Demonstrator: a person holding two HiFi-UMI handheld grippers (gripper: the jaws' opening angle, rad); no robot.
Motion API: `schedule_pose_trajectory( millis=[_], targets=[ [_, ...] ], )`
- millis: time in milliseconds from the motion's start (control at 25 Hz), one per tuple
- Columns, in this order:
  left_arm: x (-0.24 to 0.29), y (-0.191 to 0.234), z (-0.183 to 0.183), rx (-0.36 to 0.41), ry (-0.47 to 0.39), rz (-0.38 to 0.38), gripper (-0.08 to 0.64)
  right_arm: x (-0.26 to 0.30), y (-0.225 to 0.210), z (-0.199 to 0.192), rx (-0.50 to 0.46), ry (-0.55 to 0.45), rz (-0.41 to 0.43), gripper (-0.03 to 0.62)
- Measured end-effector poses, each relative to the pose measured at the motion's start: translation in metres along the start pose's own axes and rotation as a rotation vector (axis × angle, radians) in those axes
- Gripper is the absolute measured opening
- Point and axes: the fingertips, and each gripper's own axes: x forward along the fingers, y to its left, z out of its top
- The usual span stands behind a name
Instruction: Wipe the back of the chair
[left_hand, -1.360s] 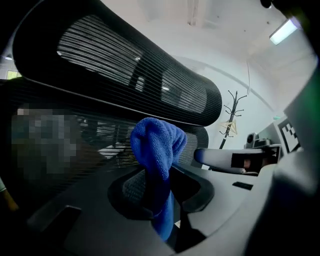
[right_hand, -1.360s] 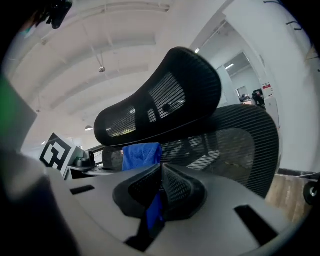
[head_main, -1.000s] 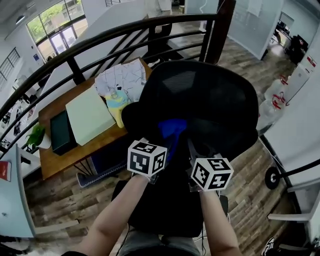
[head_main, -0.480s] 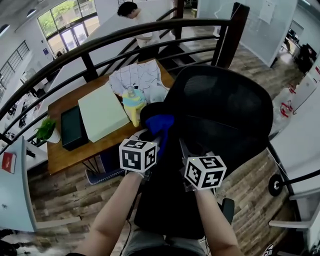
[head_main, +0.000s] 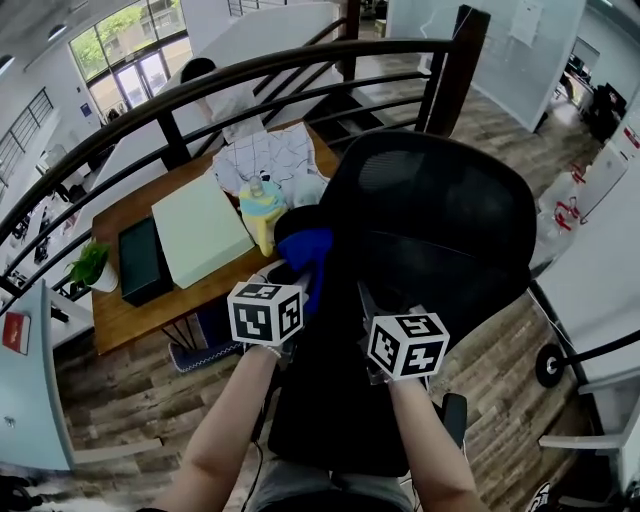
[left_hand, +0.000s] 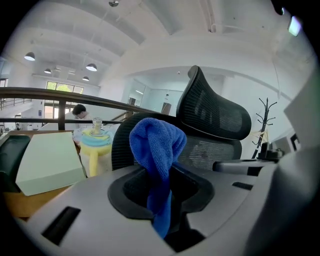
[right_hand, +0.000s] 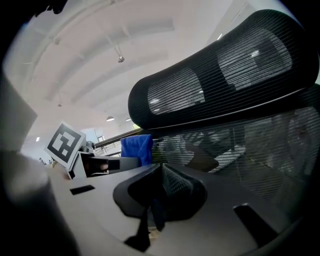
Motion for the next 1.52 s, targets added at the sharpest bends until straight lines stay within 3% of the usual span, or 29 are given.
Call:
schedule_pose_trajectory(
  millis=[240,520,1120,1320,1520],
  targets=[
    [-0.001,-0.031,-0.005,0.013,-0.007,-0.057,0.101,-0.027,-0.028,-0.002,0.023,-0.019,-0.066,0.031],
    [0.01,-0.102,-0.024,0.033,0.012,-0.191,0.1,-0.072,-0.072,-0.012,0.068,-0.038,-0.165,0.031],
    [0.066,-0.284,-0.109,0.14,0.19,-0.52,0.101,-0.204,-0.181,-0.063,0.182,-0.056,-0.453,0.031],
    [0.092,-0.331,-0.134,0.177,0.248,-0.576,0.1,-0.241,-0.214,-0.078,0.232,-0.062,-0.536,0.031],
    [0.117,-0.351,-0.147,0.181,0.277,-0.591,0.101,-0.258,-0.239,-0.093,0.268,-0.067,-0.593,0.031]
  ],
)
